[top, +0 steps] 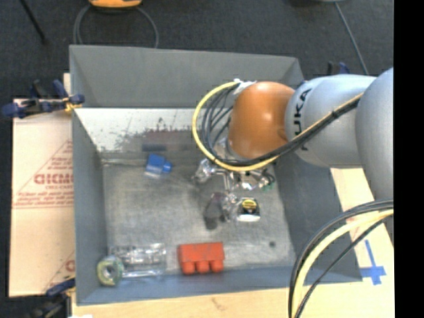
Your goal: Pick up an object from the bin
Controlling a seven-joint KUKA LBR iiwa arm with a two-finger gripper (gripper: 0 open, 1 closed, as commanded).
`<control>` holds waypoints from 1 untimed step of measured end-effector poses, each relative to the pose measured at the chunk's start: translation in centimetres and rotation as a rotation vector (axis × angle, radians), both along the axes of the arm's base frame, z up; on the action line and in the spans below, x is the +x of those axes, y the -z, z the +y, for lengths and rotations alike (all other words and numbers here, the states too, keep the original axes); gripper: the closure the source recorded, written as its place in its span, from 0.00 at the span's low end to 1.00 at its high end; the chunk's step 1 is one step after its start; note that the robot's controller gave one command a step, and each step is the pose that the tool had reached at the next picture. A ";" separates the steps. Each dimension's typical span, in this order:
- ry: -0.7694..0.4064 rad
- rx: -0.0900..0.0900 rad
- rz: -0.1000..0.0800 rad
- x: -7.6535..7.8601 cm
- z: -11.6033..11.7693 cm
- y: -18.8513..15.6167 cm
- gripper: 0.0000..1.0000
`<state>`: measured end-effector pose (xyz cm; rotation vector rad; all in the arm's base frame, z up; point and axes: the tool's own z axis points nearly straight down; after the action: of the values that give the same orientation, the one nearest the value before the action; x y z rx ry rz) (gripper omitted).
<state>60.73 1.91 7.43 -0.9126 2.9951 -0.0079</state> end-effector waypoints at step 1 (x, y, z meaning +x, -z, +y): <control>0.006 0.002 -0.002 0.1 0.0 -0.2 1.00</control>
Offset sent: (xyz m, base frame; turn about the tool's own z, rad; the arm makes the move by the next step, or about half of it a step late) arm 0.0000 0.0000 0.0000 0.0000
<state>60.81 1.86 7.62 -0.9030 2.9957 -0.0058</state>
